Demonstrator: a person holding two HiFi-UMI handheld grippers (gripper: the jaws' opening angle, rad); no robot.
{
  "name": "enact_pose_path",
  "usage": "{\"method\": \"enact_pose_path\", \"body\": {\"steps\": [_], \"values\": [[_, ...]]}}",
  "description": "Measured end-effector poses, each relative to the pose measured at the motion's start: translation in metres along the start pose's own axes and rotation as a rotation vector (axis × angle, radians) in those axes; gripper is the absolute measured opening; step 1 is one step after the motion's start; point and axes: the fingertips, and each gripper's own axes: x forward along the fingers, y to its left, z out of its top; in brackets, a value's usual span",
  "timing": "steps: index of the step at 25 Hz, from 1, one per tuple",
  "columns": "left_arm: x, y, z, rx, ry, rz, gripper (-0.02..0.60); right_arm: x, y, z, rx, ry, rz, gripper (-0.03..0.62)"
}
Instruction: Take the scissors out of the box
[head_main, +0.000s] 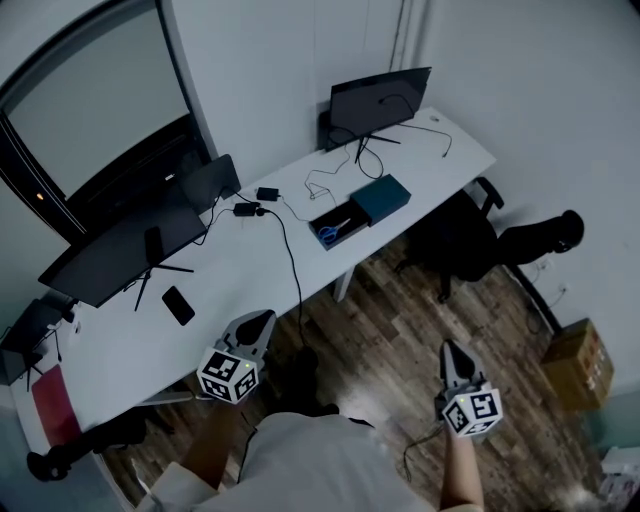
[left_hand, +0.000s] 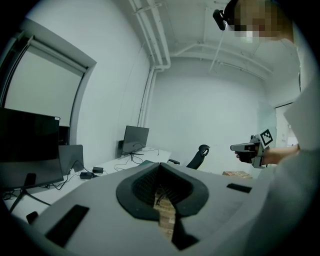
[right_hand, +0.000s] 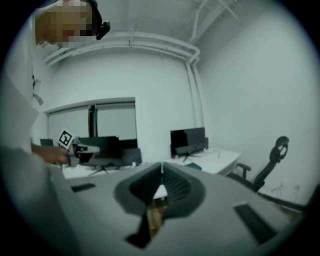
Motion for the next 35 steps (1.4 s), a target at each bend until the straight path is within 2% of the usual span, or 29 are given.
{"method": "enact_pose_path", "body": {"steps": [12,23,35], "values": [[0.097,0.073,0.016,-0.001,0.036,-0.064,0.032,0.102,-0.015,0.022,0.012,0.018,-0.033,0.032],[0.178,0.145,0.031,0.023,0.061,-0.17,0.032,0.194,-0.01,0.046,-0.01,0.036,-0.084,0.032],[0.224,0.165,0.032,0.016,0.085,-0.213,0.034,0.238,-0.016,0.051,0.004,0.065,-0.101,0.032]]}}
